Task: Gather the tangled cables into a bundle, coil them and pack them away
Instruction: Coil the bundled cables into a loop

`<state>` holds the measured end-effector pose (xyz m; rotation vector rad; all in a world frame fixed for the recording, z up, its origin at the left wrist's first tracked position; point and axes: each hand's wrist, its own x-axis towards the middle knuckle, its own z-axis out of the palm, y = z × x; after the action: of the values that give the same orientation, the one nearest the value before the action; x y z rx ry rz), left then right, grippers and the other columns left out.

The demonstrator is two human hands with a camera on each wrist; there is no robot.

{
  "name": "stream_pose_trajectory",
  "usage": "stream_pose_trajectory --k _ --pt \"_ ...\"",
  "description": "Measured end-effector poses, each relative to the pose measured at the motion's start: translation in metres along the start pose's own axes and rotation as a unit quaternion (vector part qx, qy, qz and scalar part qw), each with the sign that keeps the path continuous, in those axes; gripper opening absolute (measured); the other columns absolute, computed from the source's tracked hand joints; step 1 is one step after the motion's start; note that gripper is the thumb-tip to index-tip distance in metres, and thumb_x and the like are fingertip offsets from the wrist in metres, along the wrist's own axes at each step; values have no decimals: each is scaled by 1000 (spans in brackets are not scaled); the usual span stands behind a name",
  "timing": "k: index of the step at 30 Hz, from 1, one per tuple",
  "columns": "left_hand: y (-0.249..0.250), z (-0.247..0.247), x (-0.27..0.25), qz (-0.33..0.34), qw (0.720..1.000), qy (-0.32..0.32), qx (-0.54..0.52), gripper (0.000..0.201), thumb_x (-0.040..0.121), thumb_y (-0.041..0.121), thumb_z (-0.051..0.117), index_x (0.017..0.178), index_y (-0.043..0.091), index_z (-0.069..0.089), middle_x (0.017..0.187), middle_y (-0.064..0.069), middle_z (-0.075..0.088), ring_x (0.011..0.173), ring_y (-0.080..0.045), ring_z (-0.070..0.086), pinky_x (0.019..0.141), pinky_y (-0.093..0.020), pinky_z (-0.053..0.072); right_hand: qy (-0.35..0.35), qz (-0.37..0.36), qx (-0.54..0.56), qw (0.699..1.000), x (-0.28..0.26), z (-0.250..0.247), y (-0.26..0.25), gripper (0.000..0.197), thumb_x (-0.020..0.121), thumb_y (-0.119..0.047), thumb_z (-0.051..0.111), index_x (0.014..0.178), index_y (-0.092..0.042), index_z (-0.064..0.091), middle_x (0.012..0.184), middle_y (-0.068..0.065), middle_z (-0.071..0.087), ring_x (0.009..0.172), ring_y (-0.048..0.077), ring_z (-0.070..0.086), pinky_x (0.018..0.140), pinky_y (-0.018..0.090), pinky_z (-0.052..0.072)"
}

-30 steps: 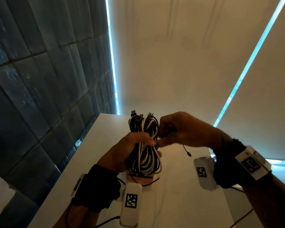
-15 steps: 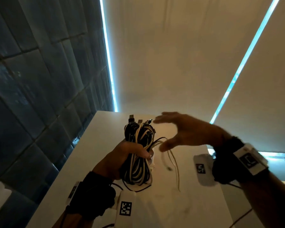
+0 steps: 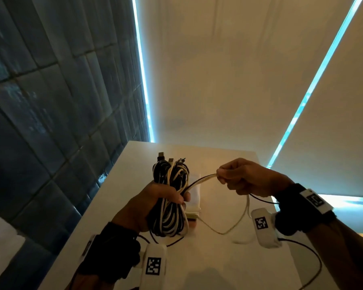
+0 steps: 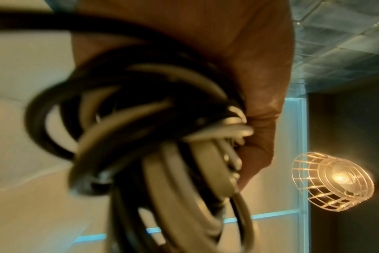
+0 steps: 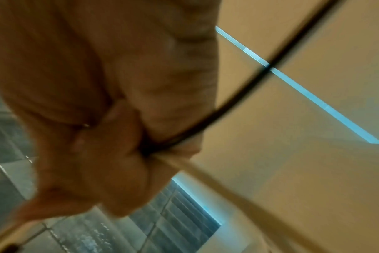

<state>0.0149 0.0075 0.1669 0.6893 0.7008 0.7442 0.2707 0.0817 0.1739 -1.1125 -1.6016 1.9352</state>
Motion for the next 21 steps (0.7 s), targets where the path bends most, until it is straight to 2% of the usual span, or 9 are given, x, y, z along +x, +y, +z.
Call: stream_pose_trajectory --k 3,5,7,9,11,13,15,18,21 --pt "-4 5 7 -6 1000 26 -14 14 68 3 62 82 0 62 68 -12 52 53 -24 58 52 -35 54 173 -51 -69 981 7 24 -12 29 94 -26 56 76 -5 64 54 -1 32 41 8 23 38 19 19" --pt "-9 7 17 20 998 42 -37 13 70 11 67 81 5 62 68 -7 54 54 -21 58 54 -33 54 310 -113 -168 929 11 50 -21 27 96 -26 55 82 -7 67 58 -4 47 41 6 34 40 18 29" --pt "-14 7 26 45 995 49 -77 20 68 19 72 81 8 61 71 -5 57 56 -19 59 55 -31 54 376 -189 -267 867 13 81 -27 23 97 -25 52 88 -10 67 71 -6 59 54 3 48 48 13 38" --pt "-19 11 32 78 988 51 -125 25 70 27 74 85 8 68 79 -9 63 64 -23 65 61 -35 57 365 -256 -323 835 13 111 -24 22 99 -23 49 87 -10 63 79 -1 60 65 9 53 57 17 45" --pt "-23 13 32 112 979 48 -163 26 79 32 65 88 11 76 92 -15 69 80 -27 70 72 -39 57 341 -298 -381 806 12 126 -15 27 97 -27 41 86 -9 58 80 -1 53 66 14 51 56 23 45" --pt "-28 14 31 120 975 39 -183 32 81 35 55 90 14 78 99 -16 70 88 -29 70 75 -40 57 320 -308 -412 795 11 127 -11 31 94 -30 36 90 -9 58 84 -3 46 65 14 49 53 19 41" --pt "-32 10 30 119 971 25 -204 34 77 40 66 95 13 77 101 -18 71 91 -31 70 72 -41 59 294 -298 -420 805 9 125 -9 31 93 -28 37 97 -9 61 90 -3 42 68 15 49 53 21 43" --pt "-29 5 30 127 968 10 -214 60 54 40 89 103 8 73 101 -20 70 92 -33 70 72 -44 59 240 -278 -449 815 2 132 -4 43 91 -31 26 113 -12 57 99 -1 39 71 18 51 53 24 49" --pt "-22 13 30 154 966 29 -204 31 71 30 75 93 9 74 88 -14 71 79 -28 71 70 -38 58 215 -273 -520 780 -1 131 -3 38 87 -30 30 105 -10 56 95 0 37 69 16 48 51 18 42"
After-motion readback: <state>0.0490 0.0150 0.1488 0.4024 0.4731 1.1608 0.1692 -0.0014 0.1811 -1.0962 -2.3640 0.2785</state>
